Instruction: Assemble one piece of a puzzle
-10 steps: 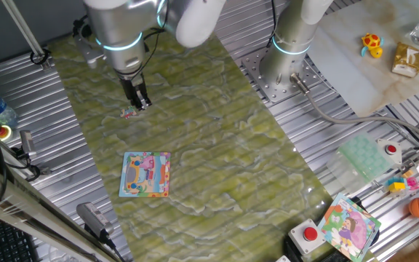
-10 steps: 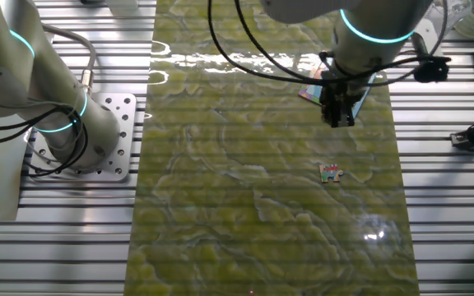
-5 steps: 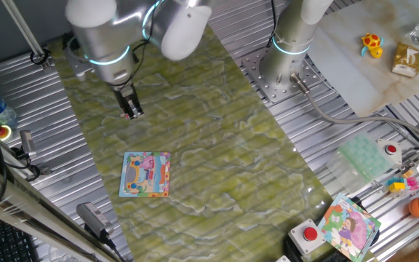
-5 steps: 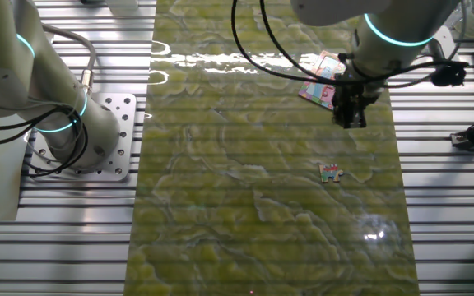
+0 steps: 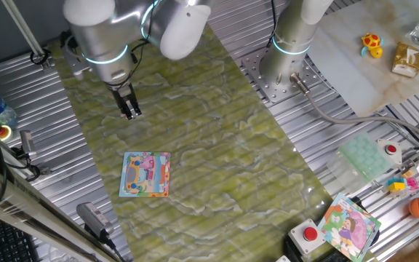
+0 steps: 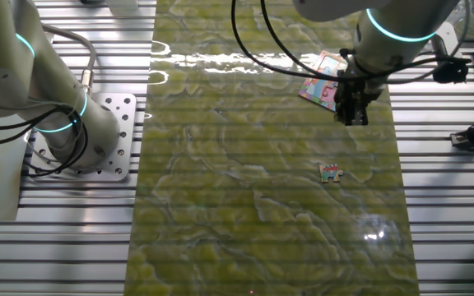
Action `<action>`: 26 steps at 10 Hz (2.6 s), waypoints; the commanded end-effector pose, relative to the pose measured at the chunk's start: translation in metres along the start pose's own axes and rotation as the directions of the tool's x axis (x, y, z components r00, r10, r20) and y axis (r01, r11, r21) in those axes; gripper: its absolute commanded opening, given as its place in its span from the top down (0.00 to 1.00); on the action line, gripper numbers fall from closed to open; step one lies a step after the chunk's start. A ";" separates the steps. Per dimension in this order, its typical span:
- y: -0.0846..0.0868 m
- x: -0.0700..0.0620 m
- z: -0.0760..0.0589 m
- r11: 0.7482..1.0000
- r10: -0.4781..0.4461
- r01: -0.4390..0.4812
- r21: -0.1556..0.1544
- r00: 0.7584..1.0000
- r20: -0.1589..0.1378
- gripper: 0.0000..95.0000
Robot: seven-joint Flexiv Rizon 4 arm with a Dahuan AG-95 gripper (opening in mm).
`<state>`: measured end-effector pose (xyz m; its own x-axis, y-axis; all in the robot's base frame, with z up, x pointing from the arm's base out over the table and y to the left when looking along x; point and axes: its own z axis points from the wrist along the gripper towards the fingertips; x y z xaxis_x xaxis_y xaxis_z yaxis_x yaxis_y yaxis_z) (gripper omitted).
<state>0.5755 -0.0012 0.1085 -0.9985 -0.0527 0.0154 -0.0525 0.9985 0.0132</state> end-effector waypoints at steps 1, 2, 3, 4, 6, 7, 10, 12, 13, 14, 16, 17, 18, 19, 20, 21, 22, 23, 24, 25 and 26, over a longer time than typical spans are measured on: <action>0.000 0.002 -0.001 0.999 0.012 -0.012 0.049 1.000 0.007 1.00; 0.000 0.002 -0.001 0.999 0.037 -0.037 0.035 0.999 0.011 1.00; 0.000 0.002 -0.001 1.000 0.023 -0.023 0.019 1.000 0.016 1.00; 0.000 0.002 -0.001 1.000 0.007 -0.007 -0.016 1.000 0.020 1.00; -0.007 0.002 0.005 0.998 -0.070 0.070 -0.007 0.998 0.011 1.00; -0.017 -0.001 0.012 0.994 -0.113 0.113 -0.010 0.994 0.012 1.00; -0.035 -0.008 0.030 0.981 -0.194 0.194 -0.011 0.981 -0.012 1.00; -0.038 -0.010 0.040 0.971 -0.238 0.238 -0.004 0.971 -0.003 0.60; -0.040 -0.010 0.046 0.972 -0.234 0.234 0.022 0.972 -0.011 0.60; -0.042 -0.008 0.050 0.976 -0.214 0.214 0.035 0.977 -0.013 0.60; -0.051 -0.004 0.054 0.981 -0.189 0.189 0.035 0.982 -0.009 0.60; -0.059 -0.003 0.054 0.985 -0.172 0.172 0.032 0.985 -0.009 0.60; -0.065 -0.003 0.053 0.985 -0.171 0.171 0.029 0.985 -0.011 0.60; -0.072 -0.004 0.054 0.986 -0.167 0.167 0.027 0.986 -0.009 0.60; -0.076 -0.004 0.056 0.988 -0.153 0.153 0.020 0.988 -0.005 0.60; -0.078 -0.004 0.058 0.990 -0.139 0.139 0.017 0.990 -0.004 0.60; -0.082 -0.004 0.062 0.992 -0.125 0.125 0.012 0.992 0.000 0.60; -0.085 -0.004 0.065 0.992 -0.125 0.125 0.012 0.992 0.002 0.60; -0.086 -0.004 0.067 0.992 -0.127 0.127 0.012 0.992 0.004 0.60; -0.086 -0.004 0.071 0.992 -0.126 0.126 0.013 0.992 0.003 0.60; -0.086 -0.004 0.074 0.992 -0.128 0.128 0.013 0.992 0.004 0.60</action>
<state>0.5837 -0.0862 0.0313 -0.9860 -0.1668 0.0063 -0.1667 0.9859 0.0173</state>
